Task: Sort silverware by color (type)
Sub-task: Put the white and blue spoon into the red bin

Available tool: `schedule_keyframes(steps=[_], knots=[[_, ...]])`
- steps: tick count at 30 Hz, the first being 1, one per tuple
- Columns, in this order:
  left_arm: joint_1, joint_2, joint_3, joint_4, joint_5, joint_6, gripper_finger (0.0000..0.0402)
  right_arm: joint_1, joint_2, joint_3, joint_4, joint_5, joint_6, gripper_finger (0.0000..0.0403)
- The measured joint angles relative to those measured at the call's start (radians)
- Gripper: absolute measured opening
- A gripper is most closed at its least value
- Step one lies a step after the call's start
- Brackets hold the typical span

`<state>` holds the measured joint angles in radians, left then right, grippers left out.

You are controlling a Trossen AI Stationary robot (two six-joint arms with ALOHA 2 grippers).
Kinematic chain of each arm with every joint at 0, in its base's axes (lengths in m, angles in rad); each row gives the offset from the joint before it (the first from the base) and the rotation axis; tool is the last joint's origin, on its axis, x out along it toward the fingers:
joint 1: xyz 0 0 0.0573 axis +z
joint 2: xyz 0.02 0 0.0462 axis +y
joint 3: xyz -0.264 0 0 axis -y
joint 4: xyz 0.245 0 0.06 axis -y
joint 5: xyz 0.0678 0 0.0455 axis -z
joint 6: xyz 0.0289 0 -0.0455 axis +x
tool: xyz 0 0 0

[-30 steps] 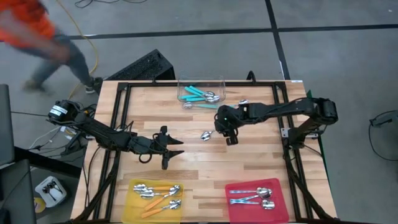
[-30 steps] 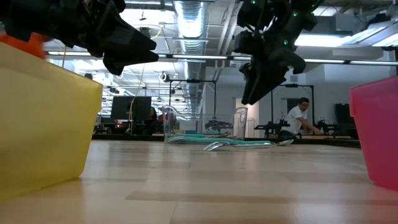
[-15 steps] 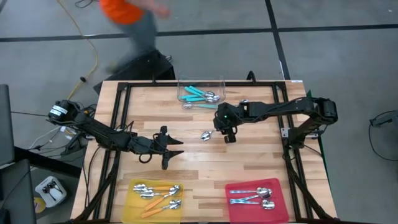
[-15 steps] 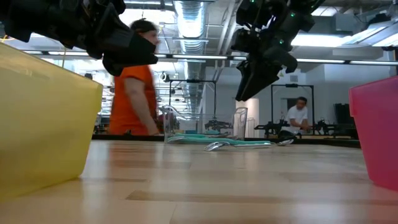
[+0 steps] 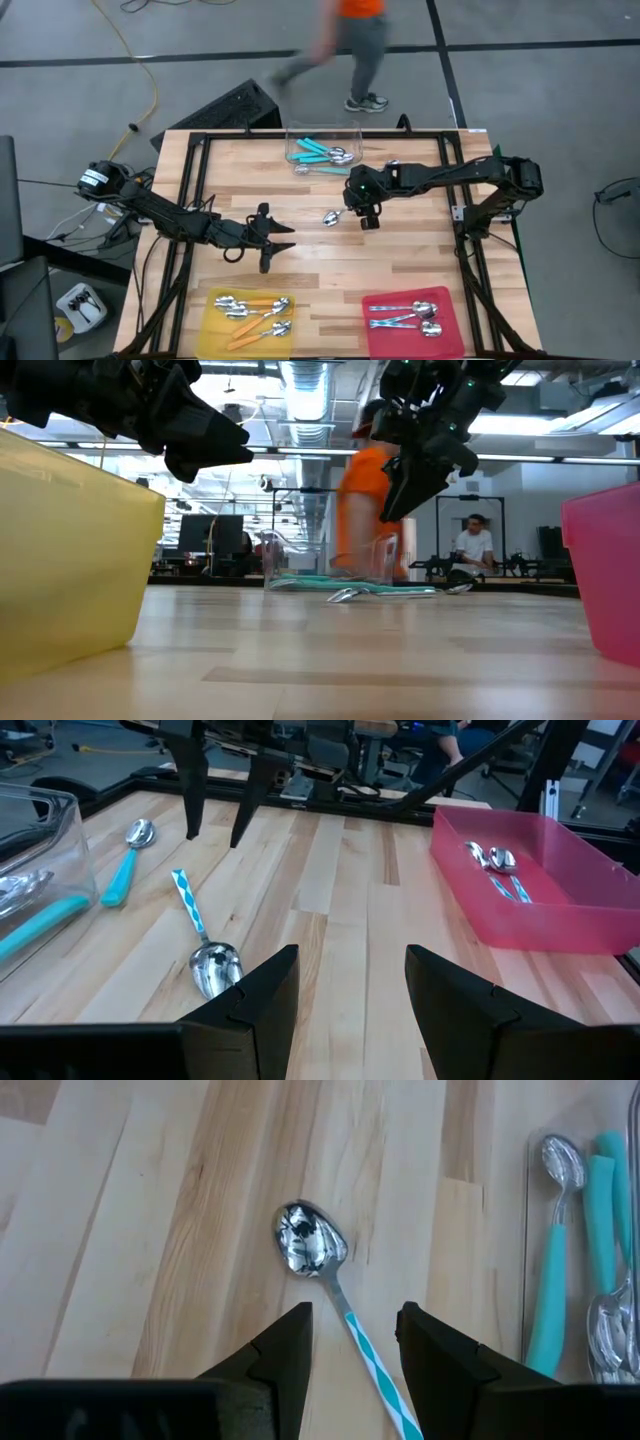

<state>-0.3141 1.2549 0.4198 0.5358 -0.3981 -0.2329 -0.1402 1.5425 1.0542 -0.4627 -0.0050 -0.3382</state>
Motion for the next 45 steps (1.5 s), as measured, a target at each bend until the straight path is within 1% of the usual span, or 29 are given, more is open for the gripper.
schedule_keyframes(steps=[2, 7, 10, 45], knots=[[0.0, 0.0, 0.0, 0.0, 0.0, -0.001, 0.0167, 0.0, 0.0, 0.0, 0.001, 0.0, 0.0, 0.0169], [0.0, 0.0, 0.0, 0.0, 0.0, -0.088, 0.0167, 0.0, 0.0, 0.0, 0.001, 0.0, 0.026, 0.0169], [0.0, 0.0, 0.0, 0.0, 0.0, -0.11, 0.0167, 0.0, 0.0, 0.0, 0.001, 0.0, 0.034, 0.0169], [0.0, 0.0, 0.0, 0.0, -0.003, -0.129, 0.0167, 0.002, 0.0, 0.001, 0.003, 0.001, 0.058, 0.0169]])
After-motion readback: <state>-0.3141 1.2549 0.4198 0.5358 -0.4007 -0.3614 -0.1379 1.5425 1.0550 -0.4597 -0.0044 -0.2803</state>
